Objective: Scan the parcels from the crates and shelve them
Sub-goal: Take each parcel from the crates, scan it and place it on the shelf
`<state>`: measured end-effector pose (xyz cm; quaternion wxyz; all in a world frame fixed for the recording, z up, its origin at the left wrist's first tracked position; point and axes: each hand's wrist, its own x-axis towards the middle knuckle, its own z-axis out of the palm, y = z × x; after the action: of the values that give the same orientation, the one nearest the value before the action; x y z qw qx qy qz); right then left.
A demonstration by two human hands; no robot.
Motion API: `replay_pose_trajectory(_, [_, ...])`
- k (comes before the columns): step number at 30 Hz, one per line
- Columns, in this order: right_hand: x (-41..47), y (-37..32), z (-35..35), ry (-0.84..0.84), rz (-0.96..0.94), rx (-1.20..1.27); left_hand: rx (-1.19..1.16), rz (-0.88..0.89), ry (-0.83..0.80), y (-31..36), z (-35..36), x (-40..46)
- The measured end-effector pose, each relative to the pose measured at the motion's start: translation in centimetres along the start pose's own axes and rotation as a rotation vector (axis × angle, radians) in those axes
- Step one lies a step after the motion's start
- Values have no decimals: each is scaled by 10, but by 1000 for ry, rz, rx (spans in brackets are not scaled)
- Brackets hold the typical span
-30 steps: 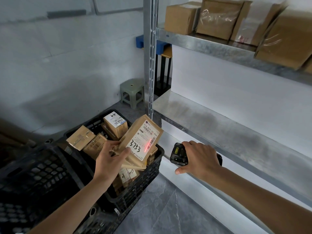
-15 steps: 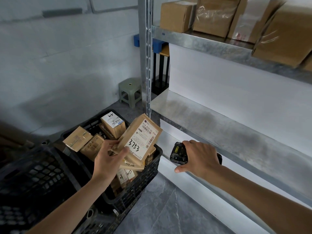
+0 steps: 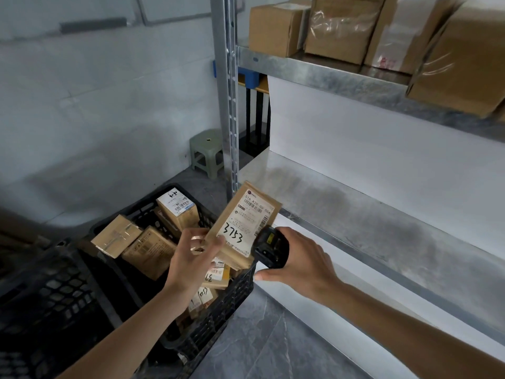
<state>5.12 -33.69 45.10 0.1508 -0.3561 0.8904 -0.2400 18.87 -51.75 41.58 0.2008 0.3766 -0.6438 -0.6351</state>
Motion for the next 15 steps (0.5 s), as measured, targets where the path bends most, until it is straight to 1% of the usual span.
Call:
replay_pose_trajectory(3, [8, 1, 1, 105, -49, 75, -53, -19, -19, 10, 16, 10])
replay_pose_trajectory(7, [24, 13, 4, 230, -90, 82, -102, -43, -54, 21, 35, 29])
replay_pose_trajectory(9, [38, 20, 7, 274, -76, 91, -89, -41, -89, 23, 45, 43])
replay_pose_trajectory(12, [61, 27, 9, 286, -45, 105, -40, -23, -150, 20, 52, 70])
replay_pose_trajectory(15, [86, 33, 7, 279, -11, 112, 74, -2, -225, 13, 54, 107])
